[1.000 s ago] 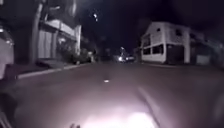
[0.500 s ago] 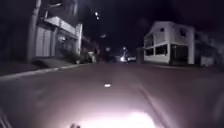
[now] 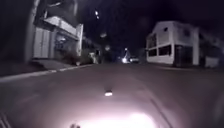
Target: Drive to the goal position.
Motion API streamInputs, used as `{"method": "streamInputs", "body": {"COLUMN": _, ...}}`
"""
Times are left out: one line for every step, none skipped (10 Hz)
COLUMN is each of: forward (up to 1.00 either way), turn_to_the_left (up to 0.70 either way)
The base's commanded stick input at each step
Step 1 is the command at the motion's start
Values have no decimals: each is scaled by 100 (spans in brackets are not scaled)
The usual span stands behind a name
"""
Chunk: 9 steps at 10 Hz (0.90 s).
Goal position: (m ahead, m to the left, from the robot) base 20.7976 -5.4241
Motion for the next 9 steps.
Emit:
{"method": "streamInputs", "body": {"forward": 100, "turn_to_the_left": 0}}
{"method": "streamInputs", "body": {"forward": 100, "turn_to_the_left": 0}}
{"method": "streamInputs", "body": {"forward": 100, "turn_to_the_left": 0}}
{"method": "streamInputs", "body": {"forward": 100, "turn_to_the_left": 0}}
{"method": "streamInputs", "body": {"forward": 100, "turn_to_the_left": 0}}
{"method": "streamInputs", "body": {"forward": 100, "turn_to_the_left": 0}}
{"method": "streamInputs", "body": {"forward": 100, "turn_to_the_left": 0}}
{"method": "streamInputs", "body": {"forward": 100, "turn_to_the_left": 0}}
{"method": "streamInputs", "body": {"forward": 100, "turn_to_the_left": 0}}
